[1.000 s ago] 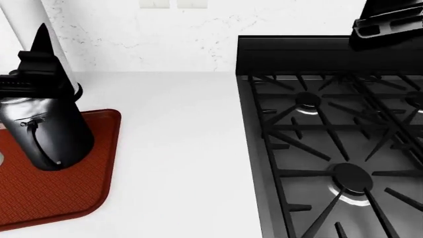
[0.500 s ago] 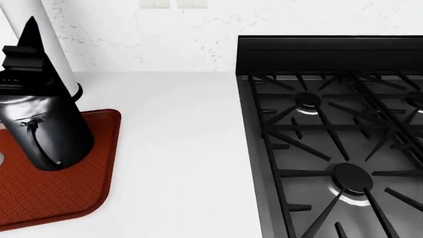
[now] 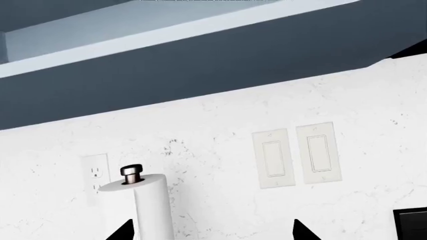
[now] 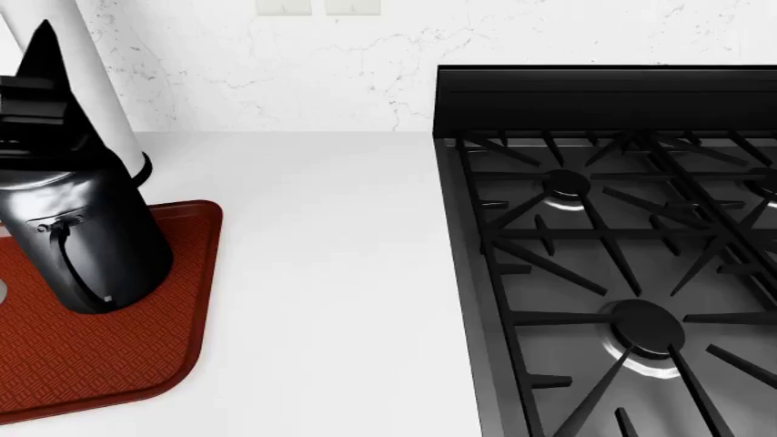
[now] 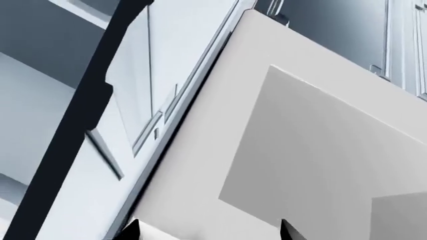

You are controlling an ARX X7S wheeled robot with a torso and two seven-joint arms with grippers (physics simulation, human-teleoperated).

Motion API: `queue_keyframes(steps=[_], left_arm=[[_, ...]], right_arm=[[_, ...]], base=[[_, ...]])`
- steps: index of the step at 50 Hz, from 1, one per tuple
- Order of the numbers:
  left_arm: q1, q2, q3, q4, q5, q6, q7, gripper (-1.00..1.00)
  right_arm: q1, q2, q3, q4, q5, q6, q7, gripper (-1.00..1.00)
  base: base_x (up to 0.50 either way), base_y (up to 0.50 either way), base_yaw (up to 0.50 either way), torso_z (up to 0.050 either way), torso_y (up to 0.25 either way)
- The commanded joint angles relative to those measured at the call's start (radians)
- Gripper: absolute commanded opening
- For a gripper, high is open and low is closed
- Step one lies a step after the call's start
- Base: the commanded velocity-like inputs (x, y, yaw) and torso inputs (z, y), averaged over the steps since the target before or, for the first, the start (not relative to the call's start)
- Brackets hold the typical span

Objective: Pick the kettle from the counter and place it on the tray. Then pick the mug from the cabinet and place it on the tray. Then close the cabinet doors.

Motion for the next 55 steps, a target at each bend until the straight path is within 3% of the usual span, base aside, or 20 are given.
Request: queue_keyframes(steps=[1,25,55], left_arm=[[0.003,-0.013,-0.010,0.003,-0.013,0.005,0.001,1.00],[-0.003,0.000,0.017,0.000,0.013,0.001,0.007,1.00],[-0.016,-0.026,0.008,0.002,-0.023,0.006,-0.005,1.00]], right_arm=[[-0.005,-0.048,-0.054,0.044,-0.160,-0.092,-0.143,1.00],[-0.128,-0.137,-0.105,0.074,-0.260,-0.277,-0.305,1.00],[-0.245,-0.268,-0.218,0.304,-0.467,-0.514,-0.499,1.00]], base=[[0.00,0.00,0.00,0.000,0.000],[0.00,0.00,0.00,0.001,-0.001],[0.00,0.00,0.01,0.002,-0.006]])
